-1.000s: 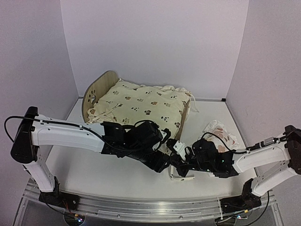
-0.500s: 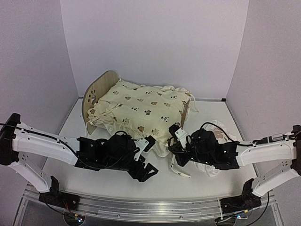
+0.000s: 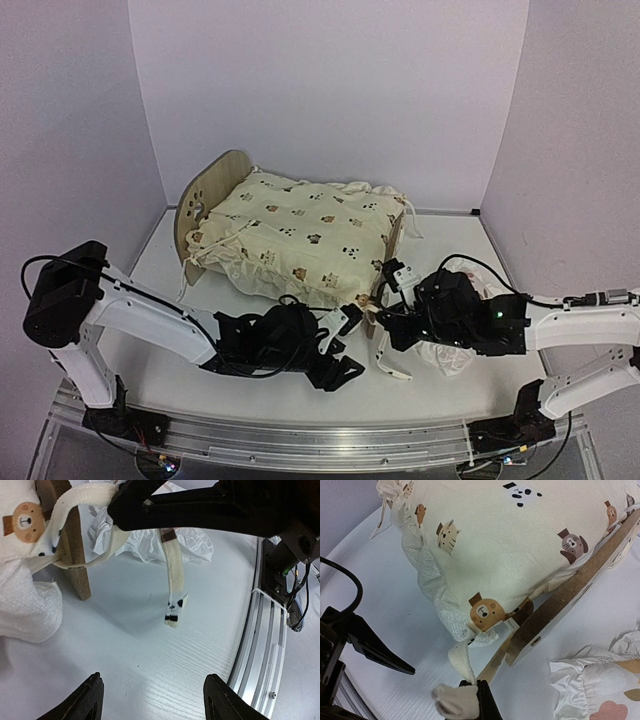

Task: Set up the pet bed

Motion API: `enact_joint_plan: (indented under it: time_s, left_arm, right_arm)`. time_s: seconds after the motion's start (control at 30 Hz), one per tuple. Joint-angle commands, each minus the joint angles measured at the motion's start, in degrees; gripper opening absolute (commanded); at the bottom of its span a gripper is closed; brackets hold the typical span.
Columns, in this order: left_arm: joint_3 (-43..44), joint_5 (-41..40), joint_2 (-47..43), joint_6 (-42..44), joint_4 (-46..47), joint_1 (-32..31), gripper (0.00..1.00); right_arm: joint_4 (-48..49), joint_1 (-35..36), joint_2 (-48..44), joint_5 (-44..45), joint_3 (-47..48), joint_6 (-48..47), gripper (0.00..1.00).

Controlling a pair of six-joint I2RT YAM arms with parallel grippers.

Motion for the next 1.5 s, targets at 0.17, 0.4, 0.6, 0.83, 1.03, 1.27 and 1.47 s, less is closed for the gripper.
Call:
enact_joint_plan:
  time_s: [0.17, 0.4, 0.6, 0.83, 1.03, 1.27, 1.47]
  left_arm:
    - [7.96, 3.63, 9.11, -1.23, 9.19, -0.15, 0.67]
    - [10.80, 4.59, 12.83, -2.30, 9.01, -0.21, 0.47]
    - [11.25, 4.61, 13.91, -2.64, 10.50, -0.21, 0.24]
    - [12.06, 1.42, 12.27, -3.04, 5.20, -0.17, 0.00]
    - [10.63, -8.26, 7.03, -2.32, -1.83, -0.17, 0.00]
    - [11.08, -17.82, 2.64, 0.58, -6.68, -0.21, 0.00]
    - [13.19, -19.72, 4.00, 3.19, -5.36, -0.16, 0.00]
  right_arm:
    - [-2.16, -0.02, -1.11, -1.91, 0.57, 5.63, 0.00]
    - [-2.25, -0.01, -1.24, -1.97, 0.75, 5.49, 0.00]
    - [-2.25, 0.00, -1.58, -1.63, 0.74, 5.28, 0.00]
    - [-2.66, -0.02, -2.08, -1.64, 0.75, 5.05, 0.00]
    - [-3.51, 0.01, -2.35, -3.39, 0.75, 4.99, 0.00]
    - [-4.17, -0.01, -2.14, -7.30, 0.98, 4.63, 0.00]
    - [-4.19, 0.02, -2.16, -9.96, 1.10, 3.16, 0.00]
